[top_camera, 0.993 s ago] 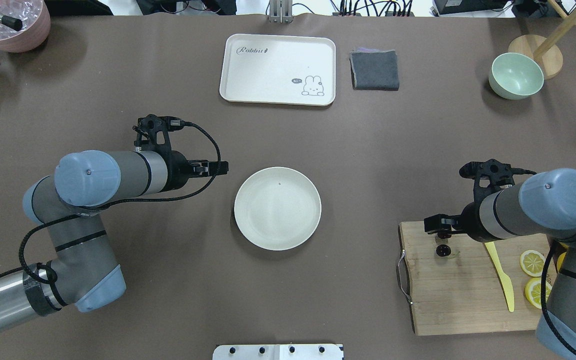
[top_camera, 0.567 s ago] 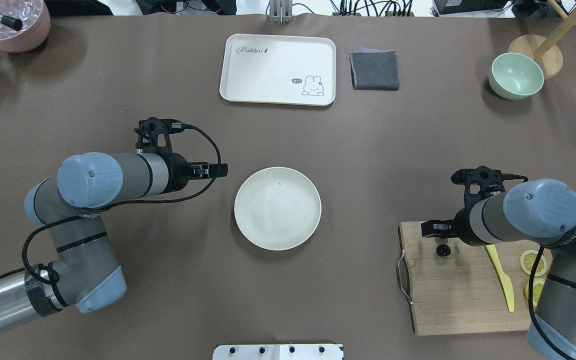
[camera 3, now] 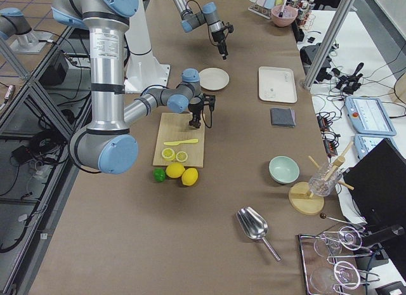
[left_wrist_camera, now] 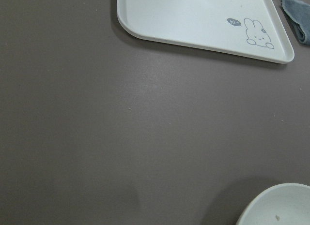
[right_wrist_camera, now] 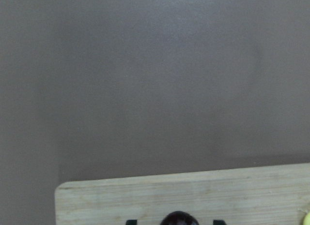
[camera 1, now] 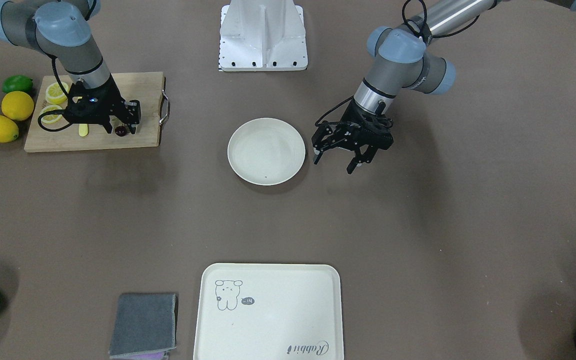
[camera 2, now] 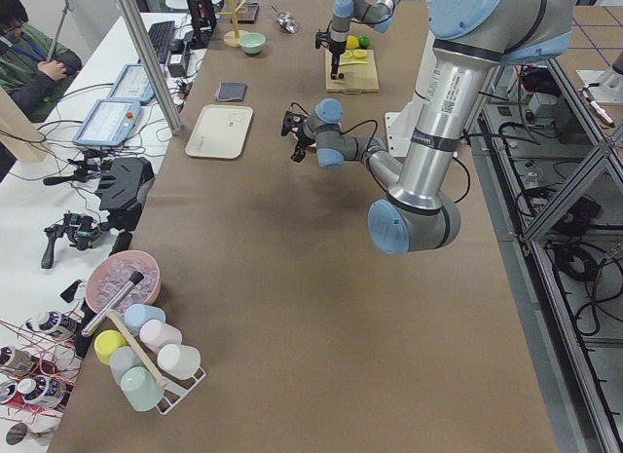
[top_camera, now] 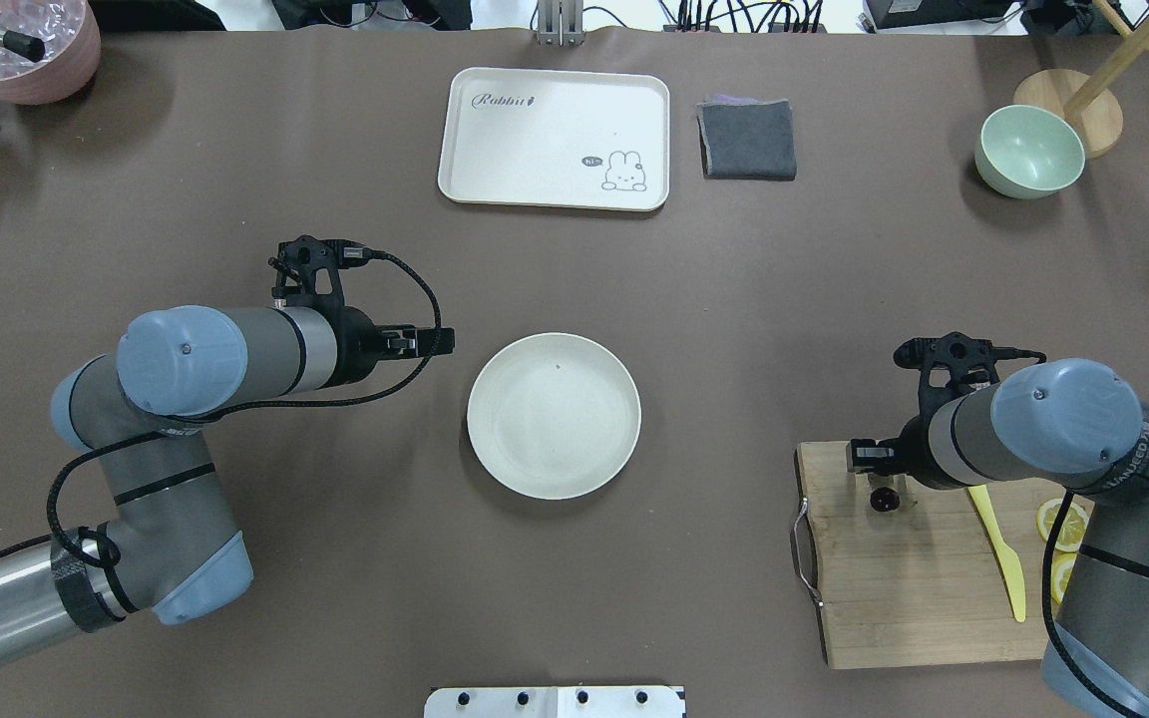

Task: Place red cherry on plate
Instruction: 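Lower the right gripper and grasp the pair of dark cherries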

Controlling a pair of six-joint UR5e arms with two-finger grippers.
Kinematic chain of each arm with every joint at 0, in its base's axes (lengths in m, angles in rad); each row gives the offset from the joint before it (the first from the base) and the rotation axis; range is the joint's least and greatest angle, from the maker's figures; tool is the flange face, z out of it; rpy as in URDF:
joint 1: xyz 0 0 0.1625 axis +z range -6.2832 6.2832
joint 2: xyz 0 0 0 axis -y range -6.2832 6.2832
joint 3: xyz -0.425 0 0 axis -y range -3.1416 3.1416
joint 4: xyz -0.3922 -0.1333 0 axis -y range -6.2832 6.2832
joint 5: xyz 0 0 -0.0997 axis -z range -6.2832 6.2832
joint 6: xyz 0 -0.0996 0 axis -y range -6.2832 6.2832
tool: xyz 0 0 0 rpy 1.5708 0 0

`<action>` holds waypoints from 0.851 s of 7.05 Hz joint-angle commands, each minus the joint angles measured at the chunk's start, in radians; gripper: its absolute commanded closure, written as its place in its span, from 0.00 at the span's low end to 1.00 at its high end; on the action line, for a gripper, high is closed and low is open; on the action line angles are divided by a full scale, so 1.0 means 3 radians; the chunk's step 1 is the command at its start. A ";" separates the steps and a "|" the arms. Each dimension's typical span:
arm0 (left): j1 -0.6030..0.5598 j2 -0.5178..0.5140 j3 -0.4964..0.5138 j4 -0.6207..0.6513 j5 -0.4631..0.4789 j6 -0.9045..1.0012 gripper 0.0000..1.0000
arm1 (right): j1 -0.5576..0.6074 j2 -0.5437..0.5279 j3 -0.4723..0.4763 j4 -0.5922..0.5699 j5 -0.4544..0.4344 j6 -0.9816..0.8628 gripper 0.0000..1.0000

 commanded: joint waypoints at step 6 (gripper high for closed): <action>-0.0043 -0.0004 0.0019 0.0000 -0.0009 0.0015 0.02 | 0.0194 0.0639 0.0066 -0.0034 0.0196 0.0053 1.00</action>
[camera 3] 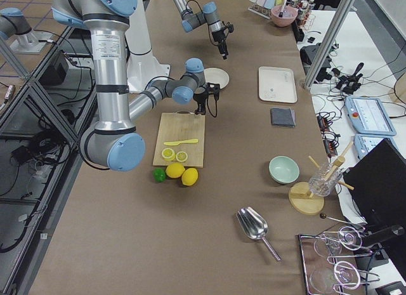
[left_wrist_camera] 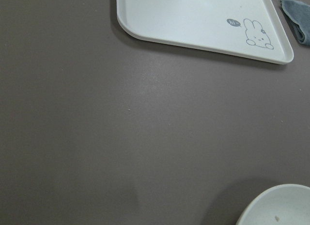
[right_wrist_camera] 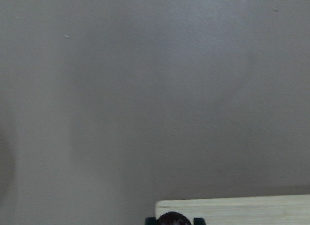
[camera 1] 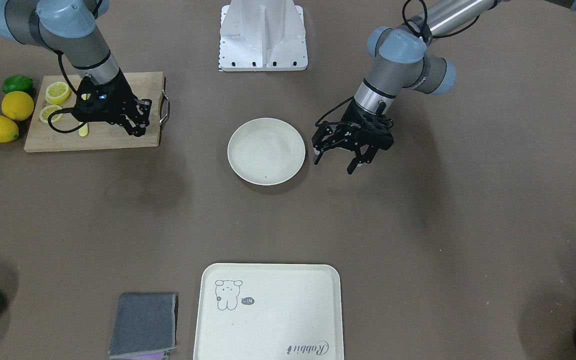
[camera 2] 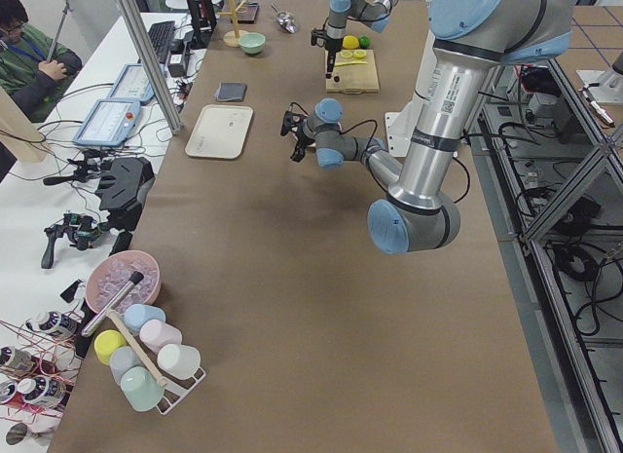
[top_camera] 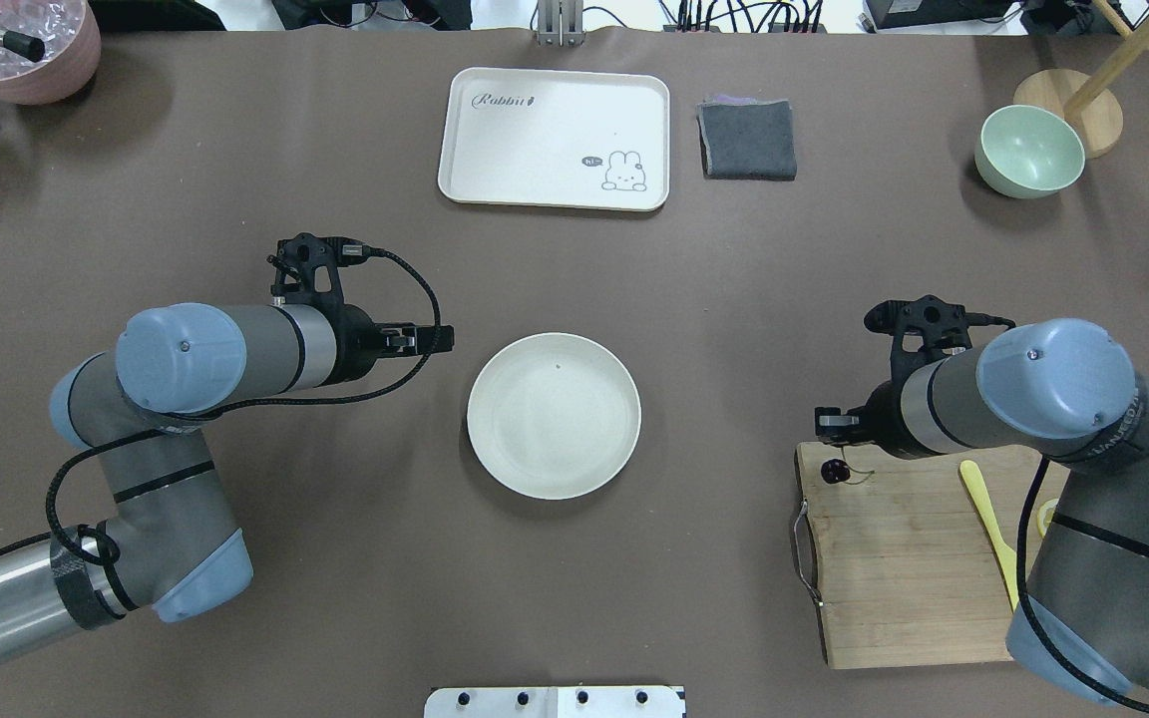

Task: Place red cherry on plate
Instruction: 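Carry the cherries with the right gripper onto the white plate and release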

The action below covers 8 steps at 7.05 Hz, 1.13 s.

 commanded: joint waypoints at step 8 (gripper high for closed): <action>-0.0941 0.0332 0.0230 -0.0025 -0.0542 0.0710 0.02 | -0.0412 0.1818 -0.1291 0.0005 -0.0354 0.0273 1.00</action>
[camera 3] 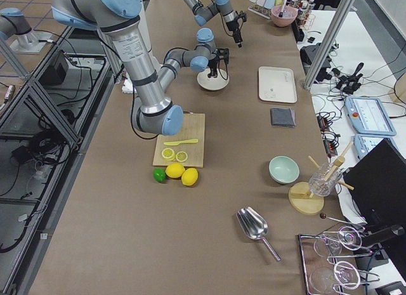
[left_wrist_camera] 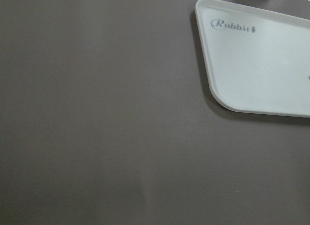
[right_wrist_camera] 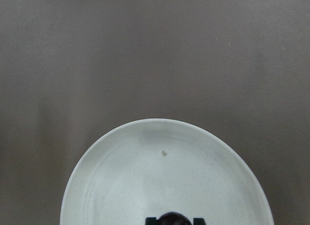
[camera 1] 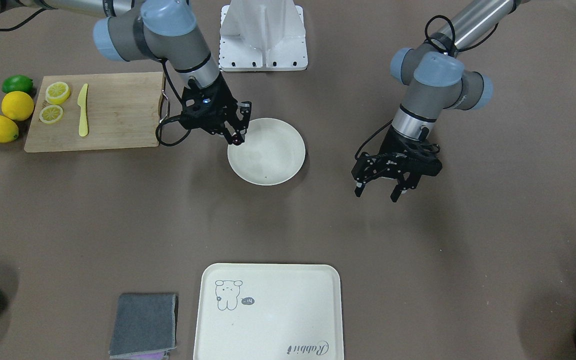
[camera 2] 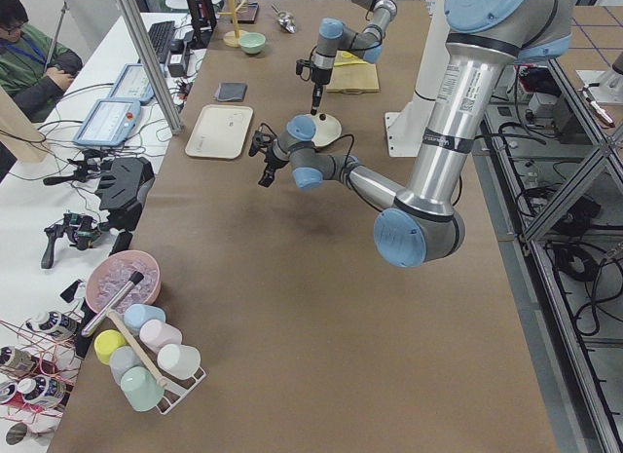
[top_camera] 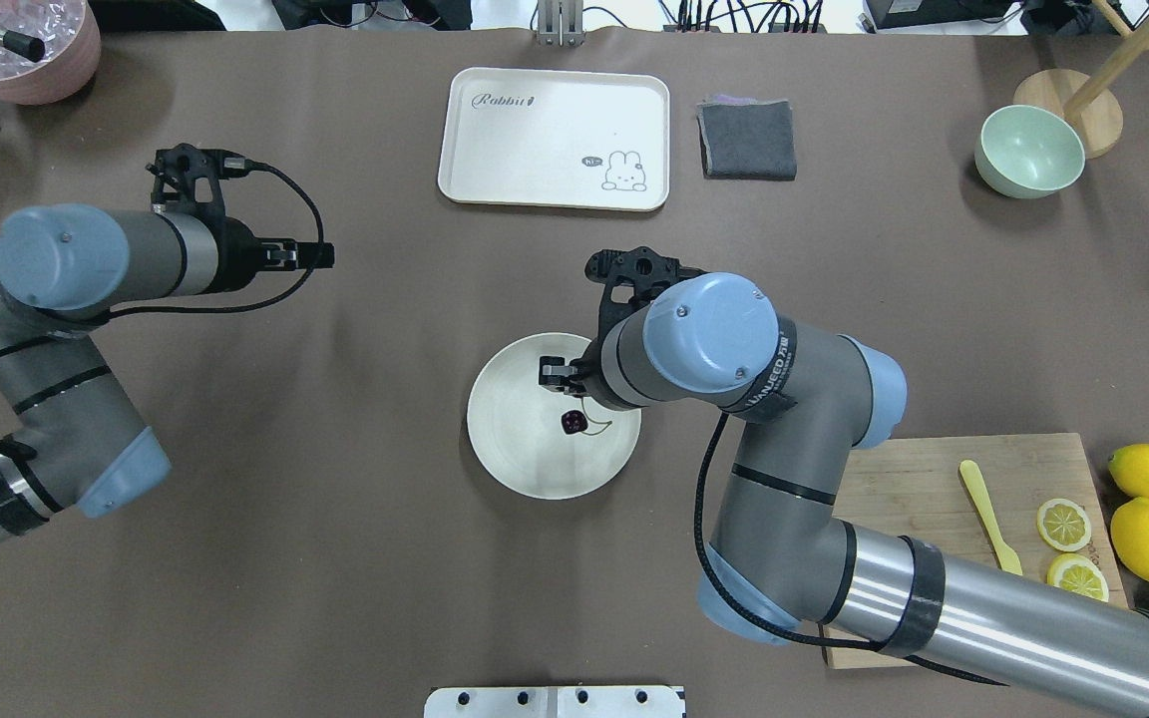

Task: Place red cherry on plate
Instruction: 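Carry the cherries with the right gripper onto the white plate and release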

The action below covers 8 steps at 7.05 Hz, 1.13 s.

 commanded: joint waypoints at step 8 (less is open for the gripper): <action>-0.1101 0.0451 0.0008 0.0077 -0.1107 0.1130 0.02 | 0.0385 0.0173 0.0166 -0.0463 0.0436 0.0241 0.00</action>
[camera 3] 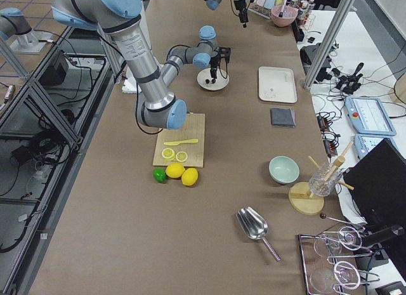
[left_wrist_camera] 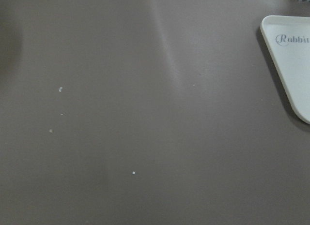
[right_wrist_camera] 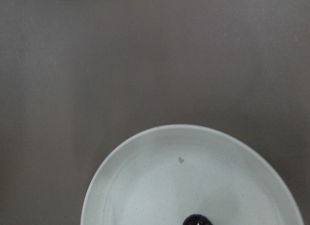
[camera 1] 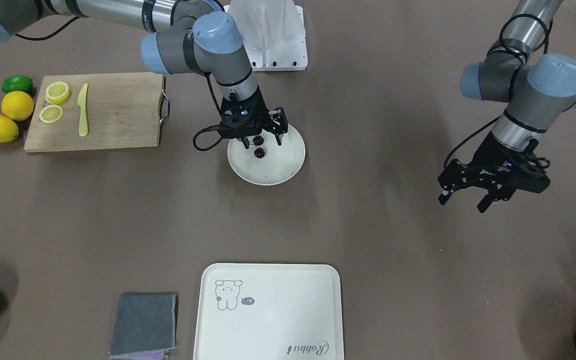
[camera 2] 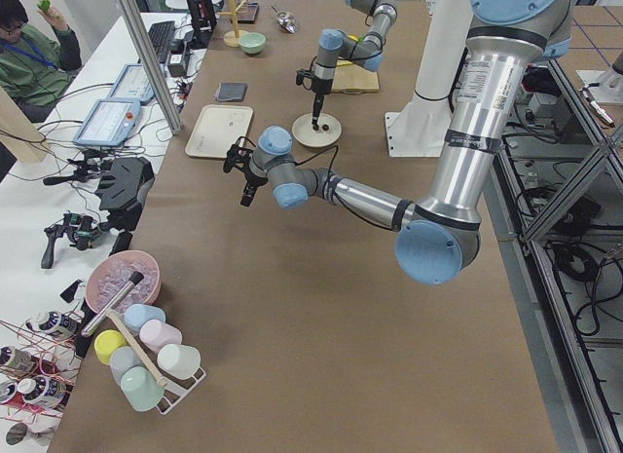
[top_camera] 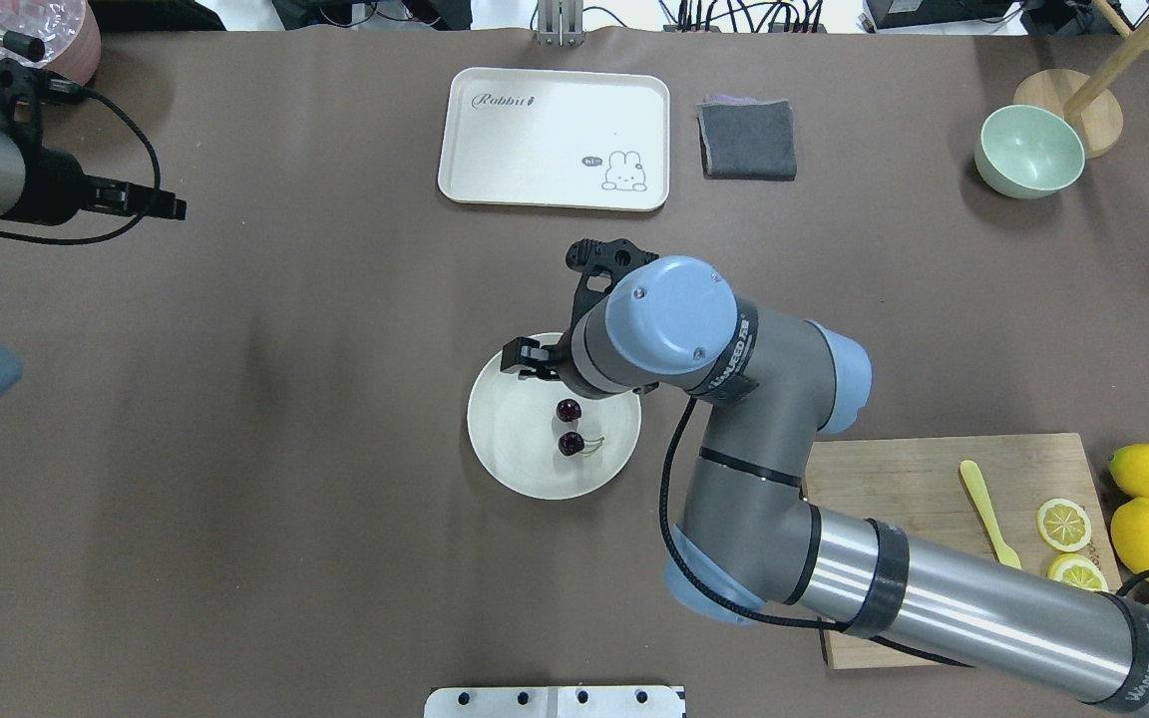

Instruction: Place red cherry on plate

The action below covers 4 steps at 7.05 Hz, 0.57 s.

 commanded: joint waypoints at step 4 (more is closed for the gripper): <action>-0.1295 0.0347 0.0012 0.1241 -0.0480 0.2373 0.02 | 0.1723 -0.0678 0.0936 -0.1510 0.1270 -0.1802 0.00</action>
